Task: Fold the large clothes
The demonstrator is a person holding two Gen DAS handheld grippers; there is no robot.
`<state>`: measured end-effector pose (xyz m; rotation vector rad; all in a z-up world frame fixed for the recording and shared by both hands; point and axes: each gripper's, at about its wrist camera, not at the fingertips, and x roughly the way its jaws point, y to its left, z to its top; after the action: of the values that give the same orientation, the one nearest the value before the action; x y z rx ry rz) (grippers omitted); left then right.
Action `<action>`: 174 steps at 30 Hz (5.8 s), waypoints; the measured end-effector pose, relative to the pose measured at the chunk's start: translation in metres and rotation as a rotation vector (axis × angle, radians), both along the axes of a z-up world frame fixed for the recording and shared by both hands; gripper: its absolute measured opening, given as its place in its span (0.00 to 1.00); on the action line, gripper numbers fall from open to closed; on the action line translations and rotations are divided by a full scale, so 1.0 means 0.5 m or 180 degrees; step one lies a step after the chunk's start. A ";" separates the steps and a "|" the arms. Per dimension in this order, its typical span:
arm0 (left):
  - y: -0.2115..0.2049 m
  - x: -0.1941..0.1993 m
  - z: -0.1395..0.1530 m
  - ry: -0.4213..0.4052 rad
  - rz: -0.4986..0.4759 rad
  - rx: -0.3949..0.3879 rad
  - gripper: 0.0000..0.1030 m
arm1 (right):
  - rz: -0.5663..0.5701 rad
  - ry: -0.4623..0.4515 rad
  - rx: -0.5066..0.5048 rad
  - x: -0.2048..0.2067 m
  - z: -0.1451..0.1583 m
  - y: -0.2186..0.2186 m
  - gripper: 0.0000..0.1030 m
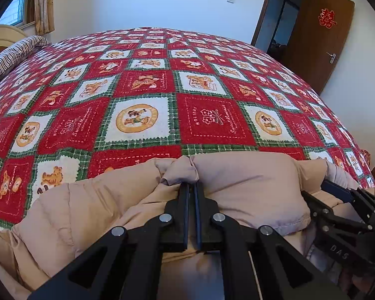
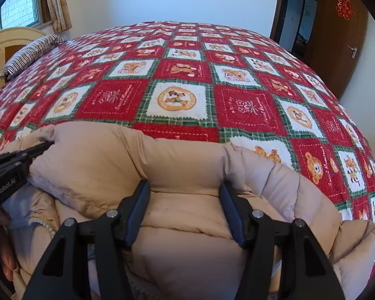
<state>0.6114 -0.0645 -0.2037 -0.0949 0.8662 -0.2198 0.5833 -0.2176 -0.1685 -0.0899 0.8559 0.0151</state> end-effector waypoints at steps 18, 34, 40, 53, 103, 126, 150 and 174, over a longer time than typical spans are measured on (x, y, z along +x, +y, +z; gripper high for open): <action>-0.010 0.006 -0.005 0.0133 0.0147 0.0049 0.97 | -0.0091 -0.0429 0.0179 -0.055 0.058 -0.023 0.60; -0.034 0.003 -0.021 0.0132 0.0121 0.0284 0.99 | -0.0132 -0.0030 -0.0011 -0.010 -0.004 -0.019 0.61; -0.034 0.003 -0.021 0.0130 0.0121 0.0287 0.99 | -0.0136 -0.0031 -0.0032 -0.009 -0.006 -0.014 0.61; -0.037 0.006 -0.024 0.0140 0.0123 0.0313 0.99 | -0.0155 -0.0022 -0.0114 -0.003 -0.010 -0.010 0.62; 0.200 -0.618 0.031 0.0005 0.0136 0.0416 0.99 | -0.0322 -0.0101 0.0135 -0.554 0.021 -0.143 0.85; 0.264 -0.839 -0.001 -0.0087 0.0275 0.0531 0.99 | -0.0473 -0.0186 0.0198 -0.762 -0.009 -0.168 0.85; 0.275 -0.936 -0.028 0.0062 0.0055 0.0090 0.99 | -0.0502 0.0021 0.0447 -0.958 -0.058 -0.189 0.77; 0.266 -0.952 -0.027 0.0125 -0.0098 -0.0011 0.61 | -0.0503 -0.0050 0.0606 -0.973 -0.076 -0.180 0.39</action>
<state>0.1354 0.0688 -0.2170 -0.0893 0.9069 -0.2489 0.0970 -0.3074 -0.2066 0.1561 0.8400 -0.0521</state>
